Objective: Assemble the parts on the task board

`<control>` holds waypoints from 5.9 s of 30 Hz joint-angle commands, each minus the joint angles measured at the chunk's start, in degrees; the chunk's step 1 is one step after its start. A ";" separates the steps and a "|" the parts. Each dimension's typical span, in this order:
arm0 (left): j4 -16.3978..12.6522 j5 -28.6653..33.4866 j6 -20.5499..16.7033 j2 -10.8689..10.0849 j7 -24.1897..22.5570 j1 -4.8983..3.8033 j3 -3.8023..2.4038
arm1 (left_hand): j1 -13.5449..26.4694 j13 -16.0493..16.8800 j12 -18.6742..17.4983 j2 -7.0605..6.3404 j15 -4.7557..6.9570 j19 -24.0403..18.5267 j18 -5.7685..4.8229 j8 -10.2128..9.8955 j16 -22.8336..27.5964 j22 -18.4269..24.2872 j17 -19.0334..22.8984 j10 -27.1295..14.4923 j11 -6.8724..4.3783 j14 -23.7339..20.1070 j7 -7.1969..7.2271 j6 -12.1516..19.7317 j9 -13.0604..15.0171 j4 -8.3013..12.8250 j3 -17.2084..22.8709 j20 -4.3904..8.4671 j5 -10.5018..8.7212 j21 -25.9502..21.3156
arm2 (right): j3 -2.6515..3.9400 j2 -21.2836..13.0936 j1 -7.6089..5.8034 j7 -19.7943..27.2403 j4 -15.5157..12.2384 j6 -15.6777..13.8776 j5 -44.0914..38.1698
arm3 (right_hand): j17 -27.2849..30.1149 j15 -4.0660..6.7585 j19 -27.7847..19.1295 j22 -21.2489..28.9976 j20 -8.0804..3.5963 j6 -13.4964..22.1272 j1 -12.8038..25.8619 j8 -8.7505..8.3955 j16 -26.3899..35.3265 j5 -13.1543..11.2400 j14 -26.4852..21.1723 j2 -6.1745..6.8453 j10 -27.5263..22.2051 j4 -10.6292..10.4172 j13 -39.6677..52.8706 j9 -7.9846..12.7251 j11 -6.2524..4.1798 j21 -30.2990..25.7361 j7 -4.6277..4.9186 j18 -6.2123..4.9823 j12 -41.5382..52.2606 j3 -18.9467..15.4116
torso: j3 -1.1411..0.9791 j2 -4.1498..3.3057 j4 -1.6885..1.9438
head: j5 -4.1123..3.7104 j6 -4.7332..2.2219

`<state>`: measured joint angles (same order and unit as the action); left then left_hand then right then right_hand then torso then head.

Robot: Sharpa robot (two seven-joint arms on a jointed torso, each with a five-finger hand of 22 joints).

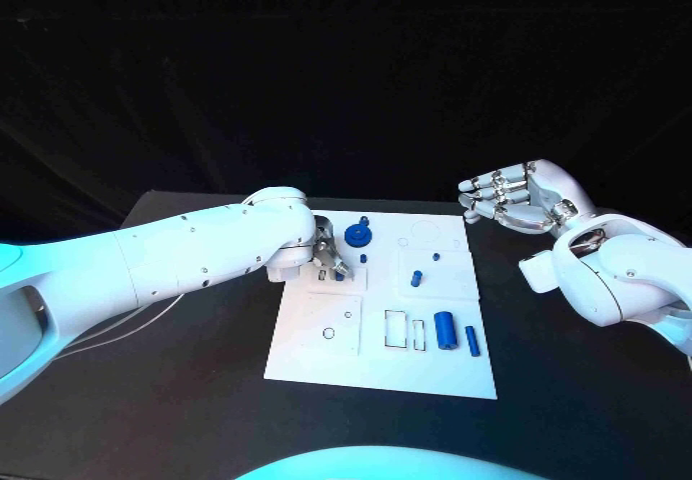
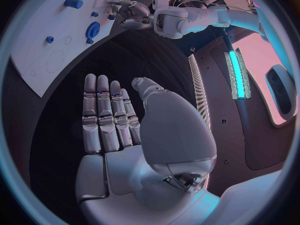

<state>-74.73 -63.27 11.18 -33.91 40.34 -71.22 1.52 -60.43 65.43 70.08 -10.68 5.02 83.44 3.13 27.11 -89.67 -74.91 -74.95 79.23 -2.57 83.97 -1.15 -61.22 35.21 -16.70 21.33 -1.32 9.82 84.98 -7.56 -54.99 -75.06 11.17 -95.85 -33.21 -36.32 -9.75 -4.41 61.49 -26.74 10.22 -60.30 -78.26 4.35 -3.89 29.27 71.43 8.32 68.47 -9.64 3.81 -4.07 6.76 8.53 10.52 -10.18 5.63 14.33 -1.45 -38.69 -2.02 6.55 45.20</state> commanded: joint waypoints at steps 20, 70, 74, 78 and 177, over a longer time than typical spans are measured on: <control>-3.85 0.56 -2.75 -3.39 -0.08 -1.09 -2.43 | -1.17 -3.64 -3.12 1.26 0.09 -1.01 -0.25 -1.28 -0.33 -2.56 -15.05 -2.08 0.56 6.03 -0.72 1.02 -0.43 -0.06 -5.69 0.00 0.24 -0.92 | 0.00 -0.07 0.29 0.44 0.61 0.50 -0.10 | 0.30 -0.34 -0.04 0.37 0.42 0.39 0.93 -0.38 0.37 0.25 -0.61 0.06 -0.16 0.18 -0.09 0.08 0.55 -0.45 0.46 -0.13 -0.44 0.08 | 0.02 -0.03 -0.01 | -0.24 -0.66; 17.63 -1.88 2.96 5.79 -2.72 -3.26 -1.19 | -3.57 -13.01 -10.03 3.26 -1.83 -4.57 1.02 -4.24 1.57 3.28 -12.32 -9.07 2.72 5.06 -3.05 4.67 -3.03 -0.03 -15.13 -1.44 0.12 -4.75 | -0.01 0.74 0.74 0.41 1.03 0.53 -0.07 | 0.38 -0.38 -0.12 0.48 0.47 0.45 0.98 -0.40 0.38 0.32 -0.75 0.09 -0.21 0.21 -0.09 0.08 0.57 -0.54 0.48 -0.12 -0.48 0.09 | 0.05 -0.13 -0.11 | 0.17 -0.92; 17.76 -2.08 2.98 5.83 -2.66 -3.22 -1.18 | -3.98 -12.92 -9.88 3.51 -1.82 -4.48 0.99 -4.24 1.43 3.14 -12.51 -9.02 2.70 5.13 -3.03 4.62 -3.08 0.01 -15.36 -1.44 0.15 -4.67 | -0.01 0.73 0.74 0.41 1.04 0.54 -0.07 | 0.38 -0.38 -0.12 0.48 0.47 0.45 0.98 -0.40 0.38 0.32 -0.75 0.09 -0.21 0.21 -0.09 0.08 0.57 -0.54 0.48 -0.12 -0.48 0.09 | 0.07 -0.11 -0.09 | 0.19 -0.92; 17.81 -2.20 3.04 5.80 -2.59 -3.20 -1.18 | -4.52 -12.98 -9.84 3.76 -1.81 -4.40 0.97 -4.24 1.32 3.01 -12.67 -9.06 2.68 5.18 -3.01 4.58 -3.15 0.03 -15.61 -1.44 0.16 -4.61 | -0.01 0.73 0.74 0.41 1.06 0.53 -0.07 | 0.38 -0.38 -0.12 0.48 0.47 0.45 0.98 -0.40 0.38 0.32 -0.75 0.09 -0.21 0.21 -0.09 0.08 0.57 -0.54 0.48 -0.12 -0.48 0.09 | 0.08 -0.13 -0.15 | 0.24 -0.93; -7.03 -3.47 -9.95 -8.42 -3.18 2.28 -0.93 | -18.70 -9.23 -5.87 0.33 -0.39 -0.49 -0.41 0.38 -0.33 -3.77 -15.05 -2.85 0.98 6.03 -1.51 3.16 -0.47 6.87 16.22 -0.55 0.33 -0.97 | -0.01 0.52 1.04 0.71 1.43 0.42 0.43 | 0.62 -0.43 -0.18 0.85 0.56 0.49 1.08 -0.36 0.29 0.55 -0.90 -0.12 -0.24 0.32 -0.06 0.06 0.61 -0.71 0.51 -0.17 -0.55 0.32 | 0.04 -0.16 -0.15 | 1.56 -0.37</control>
<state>-81.47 -64.36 -0.36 -42.45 36.87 -69.13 0.52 -78.90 56.14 63.89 -10.06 4.20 82.62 3.13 27.22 -89.82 -74.92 -74.91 75.96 -1.75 83.95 -3.66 -57.05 34.69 -17.53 29.45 -1.93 9.96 83.69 -7.59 -54.45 -74.08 11.25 -94.35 -33.21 -35.73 -9.18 -4.81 61.29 -25.94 10.43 -59.93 -77.74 4.35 -3.89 29.48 71.02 8.24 68.27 -9.48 3.81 -4.08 6.96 8.08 10.88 -10.18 5.40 14.48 -1.40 -38.82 -2.17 8.08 44.74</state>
